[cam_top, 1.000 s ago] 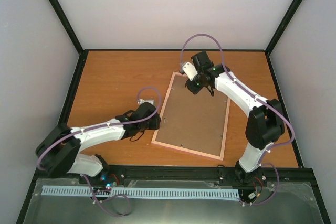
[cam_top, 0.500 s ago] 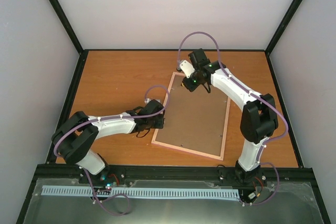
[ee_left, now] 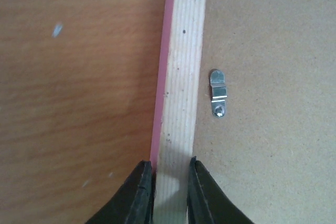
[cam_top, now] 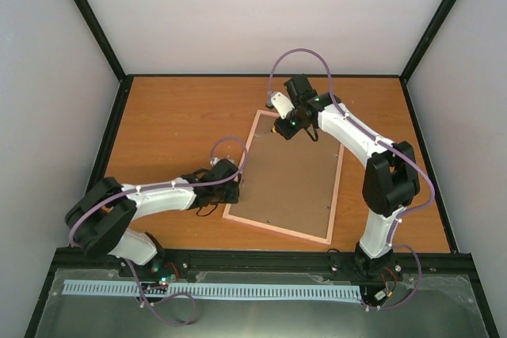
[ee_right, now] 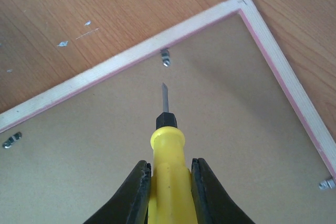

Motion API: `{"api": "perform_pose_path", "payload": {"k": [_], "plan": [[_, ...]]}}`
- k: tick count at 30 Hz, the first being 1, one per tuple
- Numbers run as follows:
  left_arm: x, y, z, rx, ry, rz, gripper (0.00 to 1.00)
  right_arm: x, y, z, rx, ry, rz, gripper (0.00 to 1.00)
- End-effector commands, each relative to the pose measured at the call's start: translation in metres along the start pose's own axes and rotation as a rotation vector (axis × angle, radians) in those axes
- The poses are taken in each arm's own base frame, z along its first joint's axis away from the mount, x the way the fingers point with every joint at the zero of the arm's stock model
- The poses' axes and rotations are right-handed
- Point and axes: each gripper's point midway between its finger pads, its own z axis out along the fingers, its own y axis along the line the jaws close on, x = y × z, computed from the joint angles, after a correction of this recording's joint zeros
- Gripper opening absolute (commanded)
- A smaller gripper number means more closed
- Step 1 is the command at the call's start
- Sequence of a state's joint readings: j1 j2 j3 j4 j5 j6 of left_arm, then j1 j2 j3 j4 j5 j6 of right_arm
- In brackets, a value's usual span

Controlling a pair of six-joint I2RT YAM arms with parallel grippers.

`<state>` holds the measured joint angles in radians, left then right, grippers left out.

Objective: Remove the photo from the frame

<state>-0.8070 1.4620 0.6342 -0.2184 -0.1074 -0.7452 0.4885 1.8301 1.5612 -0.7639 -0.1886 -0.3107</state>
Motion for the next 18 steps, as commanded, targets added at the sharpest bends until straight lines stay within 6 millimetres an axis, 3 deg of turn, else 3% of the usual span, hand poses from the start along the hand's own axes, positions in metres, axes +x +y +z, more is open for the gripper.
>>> {"api": "perform_pose_path", "payload": {"k": [1,8,12,13,16,18], "plan": [[0.019,0.024,-0.015,-0.062,0.029,-0.042,0.13,-0.003,0.007,-0.008,-0.023,-0.018,0.008,0.03],[0.051,0.039,-0.044,0.024,0.041,-0.122,0.10,-0.007,0.030,-0.009,-0.062,-0.012,-0.063,0.03],[0.058,0.040,-0.053,0.082,0.022,-0.153,0.10,-0.017,0.047,-0.005,-0.094,-0.007,-0.118,0.03],[0.057,0.039,-0.055,0.092,0.015,-0.158,0.14,-0.020,0.051,-0.003,-0.102,-0.003,-0.125,0.03],[0.045,0.037,-0.063,0.084,-0.022,-0.175,0.38,-0.029,0.062,0.002,-0.127,0.005,-0.141,0.03],[0.030,0.038,-0.068,0.054,-0.072,-0.191,0.43,-0.035,0.068,0.005,-0.141,0.001,-0.144,0.03]]}}
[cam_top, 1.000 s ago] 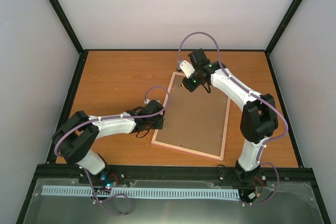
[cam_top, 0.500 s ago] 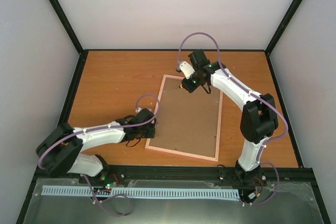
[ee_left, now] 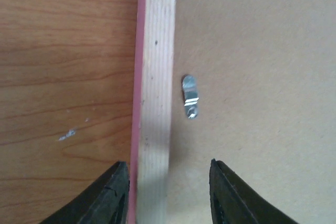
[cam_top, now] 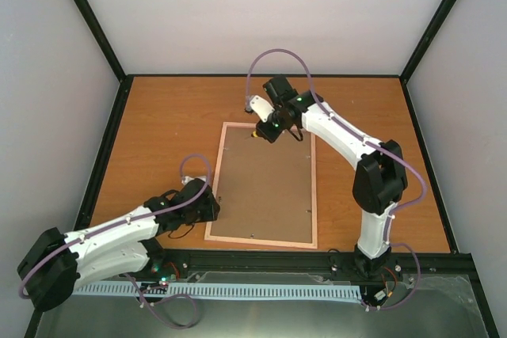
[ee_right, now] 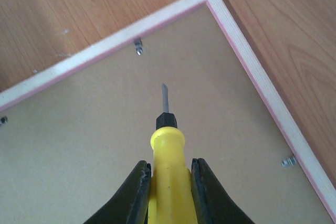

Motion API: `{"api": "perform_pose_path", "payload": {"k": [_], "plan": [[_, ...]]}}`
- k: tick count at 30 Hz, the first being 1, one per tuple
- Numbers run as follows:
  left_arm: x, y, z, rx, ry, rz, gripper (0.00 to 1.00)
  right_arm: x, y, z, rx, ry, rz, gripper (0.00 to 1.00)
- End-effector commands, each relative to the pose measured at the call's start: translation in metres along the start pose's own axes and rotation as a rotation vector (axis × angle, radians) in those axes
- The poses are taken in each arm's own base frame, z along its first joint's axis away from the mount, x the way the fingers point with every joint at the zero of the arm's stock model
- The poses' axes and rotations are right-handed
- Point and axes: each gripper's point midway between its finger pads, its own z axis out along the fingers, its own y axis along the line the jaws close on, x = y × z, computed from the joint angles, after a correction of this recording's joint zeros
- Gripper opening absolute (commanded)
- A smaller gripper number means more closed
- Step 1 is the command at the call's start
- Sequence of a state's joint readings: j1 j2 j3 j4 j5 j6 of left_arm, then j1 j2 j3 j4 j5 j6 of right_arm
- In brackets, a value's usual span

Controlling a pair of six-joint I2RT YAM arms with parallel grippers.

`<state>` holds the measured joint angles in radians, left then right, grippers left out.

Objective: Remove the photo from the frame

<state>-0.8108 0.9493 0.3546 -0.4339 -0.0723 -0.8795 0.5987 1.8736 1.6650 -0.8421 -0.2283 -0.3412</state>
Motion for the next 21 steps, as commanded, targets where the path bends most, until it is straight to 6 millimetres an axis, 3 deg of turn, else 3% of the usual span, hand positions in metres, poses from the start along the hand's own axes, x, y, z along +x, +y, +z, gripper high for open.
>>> {"api": "perform_pose_path", "payload": {"k": [1,3,8,14,21], "plan": [[-0.037,-0.017,-0.017,0.004,-0.118,-0.056,0.43,-0.016,0.014,0.007,-0.043,-0.006,-0.029,0.03],[-0.057,-0.018,-0.020,-0.020,-0.172,-0.058,0.44,-0.020,0.016,0.012,-0.042,-0.005,-0.033,0.03],[-0.092,-0.016,-0.003,-0.026,-0.182,-0.053,0.42,-0.024,0.018,0.014,-0.047,0.000,-0.031,0.03],[-0.098,-0.014,0.023,-0.046,-0.183,-0.046,0.32,-0.024,0.018,0.011,-0.038,-0.011,-0.032,0.03],[-0.094,-0.017,0.040,-0.026,-0.160,-0.055,0.29,-0.017,0.020,0.016,-0.047,-0.006,-0.035,0.03]]}}
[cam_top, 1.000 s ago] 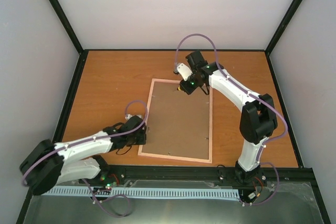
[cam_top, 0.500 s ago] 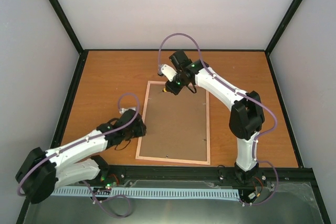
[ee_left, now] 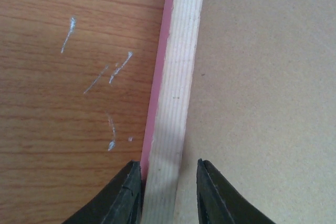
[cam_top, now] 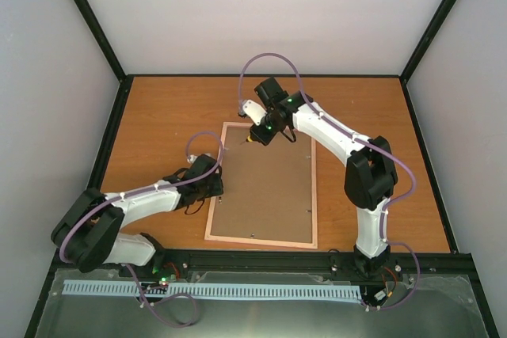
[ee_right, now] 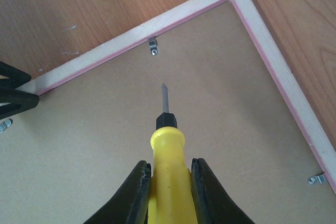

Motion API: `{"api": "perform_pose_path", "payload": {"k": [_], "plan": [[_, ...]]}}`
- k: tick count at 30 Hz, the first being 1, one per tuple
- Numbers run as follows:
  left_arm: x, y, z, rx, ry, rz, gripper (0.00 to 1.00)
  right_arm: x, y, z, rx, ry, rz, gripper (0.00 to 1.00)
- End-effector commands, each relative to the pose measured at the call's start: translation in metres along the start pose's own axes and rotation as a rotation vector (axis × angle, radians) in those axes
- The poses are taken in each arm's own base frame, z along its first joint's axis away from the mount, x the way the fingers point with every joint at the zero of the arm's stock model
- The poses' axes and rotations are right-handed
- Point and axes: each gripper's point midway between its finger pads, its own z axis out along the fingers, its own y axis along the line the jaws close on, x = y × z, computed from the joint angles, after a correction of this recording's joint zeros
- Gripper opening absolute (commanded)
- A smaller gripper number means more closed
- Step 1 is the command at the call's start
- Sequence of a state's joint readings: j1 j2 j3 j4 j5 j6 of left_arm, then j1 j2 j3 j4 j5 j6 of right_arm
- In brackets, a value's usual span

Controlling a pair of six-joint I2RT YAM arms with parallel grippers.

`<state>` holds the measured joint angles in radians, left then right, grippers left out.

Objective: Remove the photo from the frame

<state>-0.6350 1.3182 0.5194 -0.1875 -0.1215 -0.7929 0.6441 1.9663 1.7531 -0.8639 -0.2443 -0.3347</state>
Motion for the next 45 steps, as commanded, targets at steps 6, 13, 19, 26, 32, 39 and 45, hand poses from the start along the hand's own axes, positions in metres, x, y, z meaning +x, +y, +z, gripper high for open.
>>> {"api": "perform_pose_path", "payload": {"k": [6,13,19,26,32,39,45], "plan": [[-0.009,-0.012,0.012,0.020,0.000,0.018,0.25,-0.007,0.000,-0.003,0.016,-0.040,-0.023,0.03],[0.002,-0.013,0.019,0.027,0.051,0.059,0.12,-0.015,-0.003,0.006,0.014,-0.062,-0.032,0.03],[0.002,-0.020,0.019,0.076,0.039,0.087,0.01,-0.056,-0.014,0.008,0.017,-0.097,-0.035,0.03],[0.006,-0.027,0.020,0.137,0.042,0.105,0.01,-0.062,-0.017,0.022,0.017,-0.073,-0.006,0.03],[0.005,-0.023,0.012,0.149,0.009,0.081,0.01,-0.044,-0.004,0.044,-0.016,-0.003,-0.029,0.03],[0.005,-0.022,0.008,0.159,-0.008,0.073,0.01,-0.031,0.008,0.056,-0.044,0.046,-0.060,0.03],[0.006,-0.022,0.012,0.152,0.004,0.079,0.01,-0.025,0.018,0.055,-0.087,0.067,-0.085,0.03]]}}
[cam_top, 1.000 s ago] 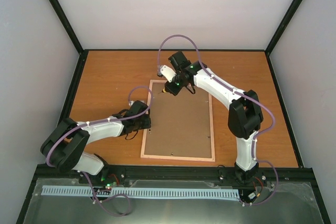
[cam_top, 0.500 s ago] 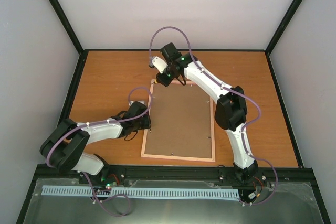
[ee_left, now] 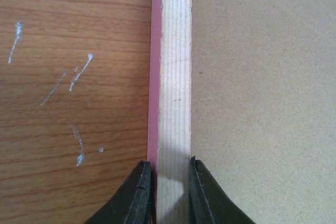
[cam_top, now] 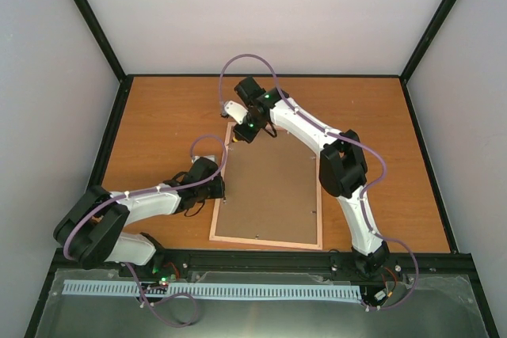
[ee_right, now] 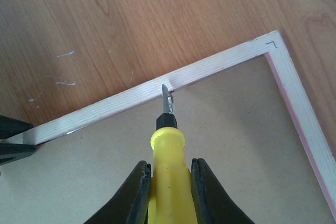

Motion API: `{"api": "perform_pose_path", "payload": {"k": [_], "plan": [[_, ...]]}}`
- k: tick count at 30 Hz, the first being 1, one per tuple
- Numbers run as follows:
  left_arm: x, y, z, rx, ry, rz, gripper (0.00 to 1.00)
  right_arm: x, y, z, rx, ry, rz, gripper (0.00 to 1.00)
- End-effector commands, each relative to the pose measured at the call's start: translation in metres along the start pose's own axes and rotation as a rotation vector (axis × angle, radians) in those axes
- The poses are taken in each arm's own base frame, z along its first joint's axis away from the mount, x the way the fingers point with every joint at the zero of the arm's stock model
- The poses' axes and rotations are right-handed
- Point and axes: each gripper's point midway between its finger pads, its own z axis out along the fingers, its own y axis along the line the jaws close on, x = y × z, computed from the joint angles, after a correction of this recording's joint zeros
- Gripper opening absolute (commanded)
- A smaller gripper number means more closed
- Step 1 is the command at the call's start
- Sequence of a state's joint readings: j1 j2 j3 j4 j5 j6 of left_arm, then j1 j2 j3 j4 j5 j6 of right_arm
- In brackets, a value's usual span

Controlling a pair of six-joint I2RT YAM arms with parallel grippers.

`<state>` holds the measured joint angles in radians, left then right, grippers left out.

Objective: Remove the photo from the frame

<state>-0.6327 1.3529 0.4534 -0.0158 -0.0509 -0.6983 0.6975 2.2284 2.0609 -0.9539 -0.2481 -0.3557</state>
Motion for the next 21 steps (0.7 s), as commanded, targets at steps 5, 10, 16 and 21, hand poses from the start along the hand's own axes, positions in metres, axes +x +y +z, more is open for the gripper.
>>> {"api": "perform_pose_path", "payload": {"k": [5,10,16,21], "plan": [[-0.002,-0.011,0.002,0.054,0.012,-0.009,0.01,0.011,0.009,0.001,-0.024,0.041,-0.034,0.03],[-0.002,-0.011,0.002,0.052,0.011,-0.011,0.01,0.017,0.008,0.008,-0.020,0.067,-0.032,0.03],[-0.001,-0.011,0.002,0.052,0.012,-0.012,0.01,0.019,0.009,0.012,-0.030,0.077,-0.029,0.03],[-0.002,-0.011,0.002,0.052,0.012,-0.012,0.01,0.021,0.014,0.014,-0.053,0.082,-0.037,0.03]]}}
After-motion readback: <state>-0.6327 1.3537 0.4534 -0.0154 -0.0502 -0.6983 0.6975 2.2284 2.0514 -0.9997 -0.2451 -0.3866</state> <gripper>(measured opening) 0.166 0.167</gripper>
